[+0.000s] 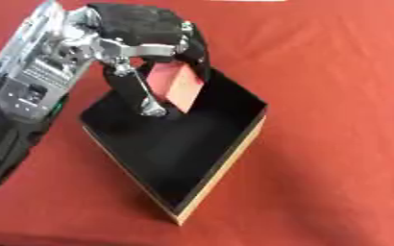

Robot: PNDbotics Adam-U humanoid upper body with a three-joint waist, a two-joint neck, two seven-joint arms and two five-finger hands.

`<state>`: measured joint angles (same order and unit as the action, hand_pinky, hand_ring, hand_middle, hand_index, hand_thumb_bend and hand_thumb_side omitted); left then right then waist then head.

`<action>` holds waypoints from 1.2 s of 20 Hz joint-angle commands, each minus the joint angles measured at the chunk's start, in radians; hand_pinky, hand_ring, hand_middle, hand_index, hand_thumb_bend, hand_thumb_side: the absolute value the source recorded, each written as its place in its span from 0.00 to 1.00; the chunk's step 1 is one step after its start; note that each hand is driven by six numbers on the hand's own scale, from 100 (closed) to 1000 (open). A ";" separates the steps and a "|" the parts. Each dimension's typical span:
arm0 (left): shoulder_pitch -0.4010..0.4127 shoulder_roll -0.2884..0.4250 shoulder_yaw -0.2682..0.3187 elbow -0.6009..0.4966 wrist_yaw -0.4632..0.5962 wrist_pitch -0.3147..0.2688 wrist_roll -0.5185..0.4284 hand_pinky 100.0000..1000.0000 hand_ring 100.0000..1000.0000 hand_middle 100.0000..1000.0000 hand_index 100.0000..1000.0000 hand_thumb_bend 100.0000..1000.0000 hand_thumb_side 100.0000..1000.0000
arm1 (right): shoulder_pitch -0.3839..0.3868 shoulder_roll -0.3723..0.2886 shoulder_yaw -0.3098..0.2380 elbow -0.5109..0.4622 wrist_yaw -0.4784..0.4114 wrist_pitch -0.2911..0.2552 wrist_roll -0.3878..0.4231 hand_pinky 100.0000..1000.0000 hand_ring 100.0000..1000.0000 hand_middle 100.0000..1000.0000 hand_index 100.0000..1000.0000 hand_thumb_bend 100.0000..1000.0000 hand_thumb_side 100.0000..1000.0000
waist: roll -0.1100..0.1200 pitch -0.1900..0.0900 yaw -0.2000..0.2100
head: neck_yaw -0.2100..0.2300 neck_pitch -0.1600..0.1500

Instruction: Pick up objects on the table and place them in the box.

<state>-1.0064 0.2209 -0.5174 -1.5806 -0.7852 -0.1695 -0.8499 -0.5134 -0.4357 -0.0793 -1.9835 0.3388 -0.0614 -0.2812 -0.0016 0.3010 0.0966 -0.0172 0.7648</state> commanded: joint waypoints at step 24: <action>0.037 -0.002 0.050 -0.024 -0.186 -0.107 0.073 0.67 0.83 0.85 0.94 0.44 0.23 | 0.002 -0.008 -0.009 -0.017 -0.009 -0.005 -0.003 0.79 0.62 0.49 0.78 0.00 0.63 | -0.002 -0.028 -0.008 | -0.004 0.005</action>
<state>-0.9573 0.2032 -0.4866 -1.5729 -0.9788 -0.2825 -0.7825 -0.5013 -0.4276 -0.0799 -1.9835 0.3313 -0.0624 -0.2823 -0.0020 0.2960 0.0885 -0.0194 0.7648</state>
